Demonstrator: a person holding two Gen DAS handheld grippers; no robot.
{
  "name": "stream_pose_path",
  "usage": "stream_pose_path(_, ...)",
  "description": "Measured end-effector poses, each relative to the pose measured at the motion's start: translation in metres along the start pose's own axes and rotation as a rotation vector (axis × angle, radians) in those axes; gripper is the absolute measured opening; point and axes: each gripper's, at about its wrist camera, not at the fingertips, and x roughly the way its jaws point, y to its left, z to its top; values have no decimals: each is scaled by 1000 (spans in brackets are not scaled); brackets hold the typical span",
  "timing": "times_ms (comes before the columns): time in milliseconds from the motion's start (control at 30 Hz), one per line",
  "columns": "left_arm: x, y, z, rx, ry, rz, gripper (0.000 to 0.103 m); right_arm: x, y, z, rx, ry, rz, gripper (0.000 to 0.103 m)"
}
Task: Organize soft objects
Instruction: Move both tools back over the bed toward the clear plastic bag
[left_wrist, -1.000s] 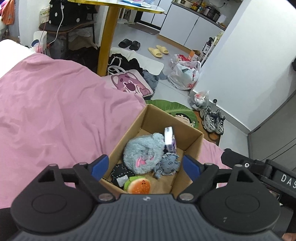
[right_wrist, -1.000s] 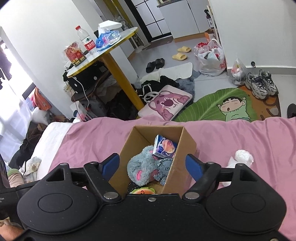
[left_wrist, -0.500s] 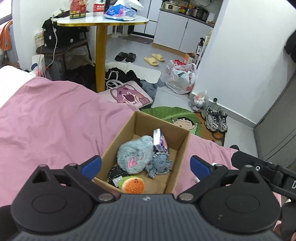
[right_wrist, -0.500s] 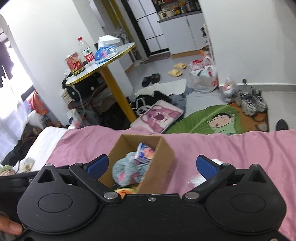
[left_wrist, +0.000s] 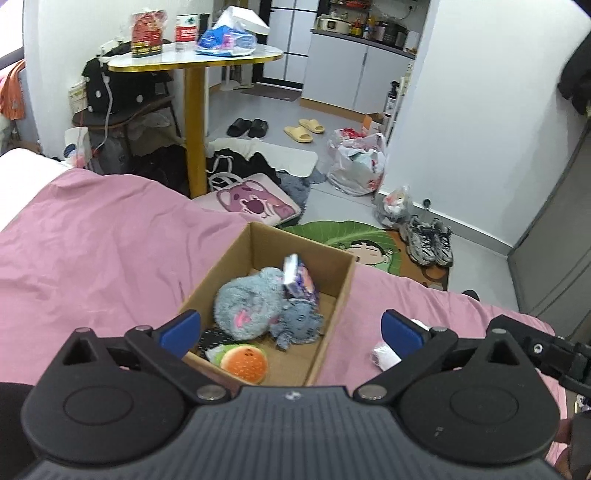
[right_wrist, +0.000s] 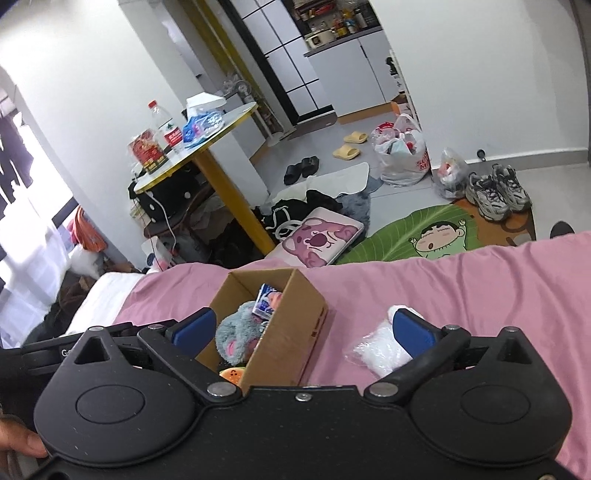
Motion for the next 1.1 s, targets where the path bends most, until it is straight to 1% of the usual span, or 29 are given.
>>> stream_pose_path(133, -1, -11, -6, 20, -2, 2, 103, -6, -12, -6, 8, -10, -22, 103)
stream_pose_path(467, 6, -36, -12, 34, 43, 3, 103, -11, -38, -15, 12, 6, 2, 103)
stream_pose_path(667, 13, -52, -18, 82, 62, 38, 103, -7, -56, -20, 32, 25, 4, 102)
stream_pose_path(700, 15, -53, -18, 78, 70, 34, 103, -6, -59, -20, 42, 30, 3, 101)
stream_pose_path(767, 21, -57, -20, 75, 92, 38, 103, -3, -67, -21, 60, 39, 1, 96)
stream_pose_path(900, 31, -67, -23, 87, 121, 35, 103, 2, -81, -23, 79, 57, -4, 94)
stream_pose_path(967, 37, -74, -24, 97, 133, 33, 103, 4, -87, -23, 88, 61, -8, 91)
stream_pose_path(1100, 53, -82, -25, 85, 165, 28, 102, 13, -99, -21, 116, 76, -22, 87)
